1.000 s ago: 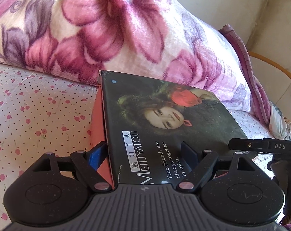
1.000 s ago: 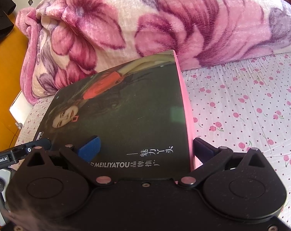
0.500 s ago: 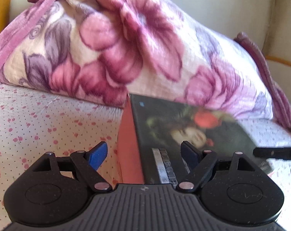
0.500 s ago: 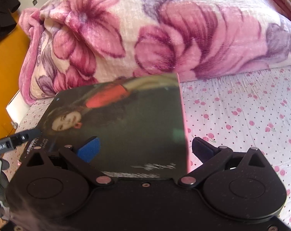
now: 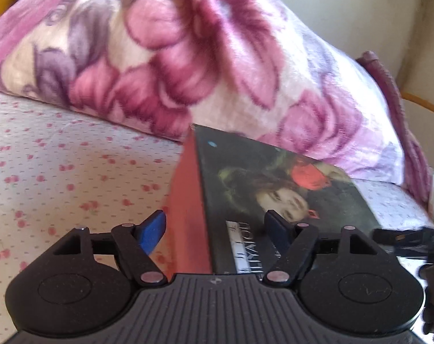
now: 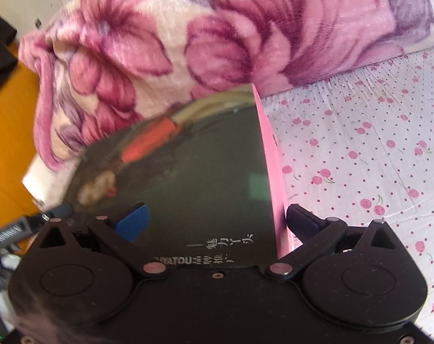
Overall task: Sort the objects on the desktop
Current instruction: 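Lower the book flat onto the box opening with both tools, then open both tools and withdraw them from the book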
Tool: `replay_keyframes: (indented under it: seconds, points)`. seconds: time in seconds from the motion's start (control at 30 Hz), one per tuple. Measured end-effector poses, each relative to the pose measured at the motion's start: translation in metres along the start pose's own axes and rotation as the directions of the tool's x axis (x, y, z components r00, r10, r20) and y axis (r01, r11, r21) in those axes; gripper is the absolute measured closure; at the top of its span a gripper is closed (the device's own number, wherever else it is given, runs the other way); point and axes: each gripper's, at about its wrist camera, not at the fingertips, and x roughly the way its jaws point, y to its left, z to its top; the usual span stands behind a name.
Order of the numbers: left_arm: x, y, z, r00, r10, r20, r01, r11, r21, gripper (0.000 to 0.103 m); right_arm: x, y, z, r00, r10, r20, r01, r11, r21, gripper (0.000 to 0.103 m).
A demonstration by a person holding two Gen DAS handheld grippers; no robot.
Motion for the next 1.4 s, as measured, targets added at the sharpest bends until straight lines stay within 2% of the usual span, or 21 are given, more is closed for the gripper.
replay_keyframes:
  seconds: [0.1,0.2,0.27,0.37,0.43,0.53,0.6,0.67,0.73,0.9,1.07,1.27,1.4]
  points:
    - [0.003,0.006,-0.004,0.999,0.037,-0.012,-0.037,0.999,-0.011,0.027,-0.005,0.006,0.001,1.000,0.012,0.016,-0.012,1.000,-0.019,0.000]
    - [-0.001,0.002,-0.002,0.999,0.049,0.009,-0.049,0.999,0.006,0.027,-0.005,0.007,0.001,1.000,0.007,0.010,-0.007,1.000,-0.030,0.000]
    - [-0.006,-0.001,0.001,0.999,0.029,0.044,-0.029,1.000,0.004,0.027,-0.005,0.008,0.001,1.000,-0.007,0.012,0.007,0.999,-0.039,0.000]
    - [-0.007,-0.012,0.006,0.997,-0.035,0.072,0.032,0.999,0.036,0.027,-0.005,0.016,0.000,0.997,-0.066,0.026,0.069,0.990,-0.123,0.000]
    - [-0.005,-0.025,0.008,0.995,-0.081,0.064,0.075,0.993,0.089,0.027,-0.004,0.023,-0.001,0.993,-0.109,0.036,0.114,0.975,-0.190,0.000]
    - [0.002,-0.044,0.008,0.991,-0.127,0.039,0.118,0.977,0.180,0.027,-0.004,0.035,-0.004,0.976,-0.194,0.103,0.216,0.927,-0.305,0.000]
    - [0.010,-0.054,0.006,0.991,-0.137,0.003,0.133,0.966,0.222,0.027,-0.009,0.041,-0.006,0.972,-0.178,0.152,0.222,0.905,-0.364,0.000]
    - [0.018,-0.058,0.003,0.993,-0.112,-0.033,0.117,0.964,0.240,0.027,-0.015,0.048,-0.008,0.972,-0.131,0.193,0.202,0.886,-0.417,0.001]
    - [0.024,-0.060,-0.001,0.994,-0.091,-0.051,0.102,0.960,0.260,0.027,-0.015,0.054,-0.009,0.978,-0.099,0.182,0.173,0.873,-0.455,0.001]
    - [0.030,-0.069,-0.003,0.997,-0.049,-0.065,0.067,0.948,0.311,0.027,-0.004,0.057,-0.007,0.989,-0.082,0.123,0.132,0.861,-0.492,0.001]
    - [0.030,-0.074,-0.007,0.997,-0.024,-0.071,0.048,0.936,0.350,0.027,0.008,0.060,-0.018,0.993,-0.098,0.058,0.114,0.828,-0.550,0.001]
    - [0.023,-0.079,-0.013,0.997,-0.004,-0.073,0.030,0.932,0.360,0.027,0.009,0.061,-0.010,0.993,-0.120,0.004,0.103,0.833,-0.543,0.001]
    - [0.010,-0.081,-0.022,0.997,0.008,-0.081,0.021,0.937,0.348,0.025,-0.004,0.057,-0.010,0.993,-0.119,0.004,0.107,0.879,-0.465,0.001]
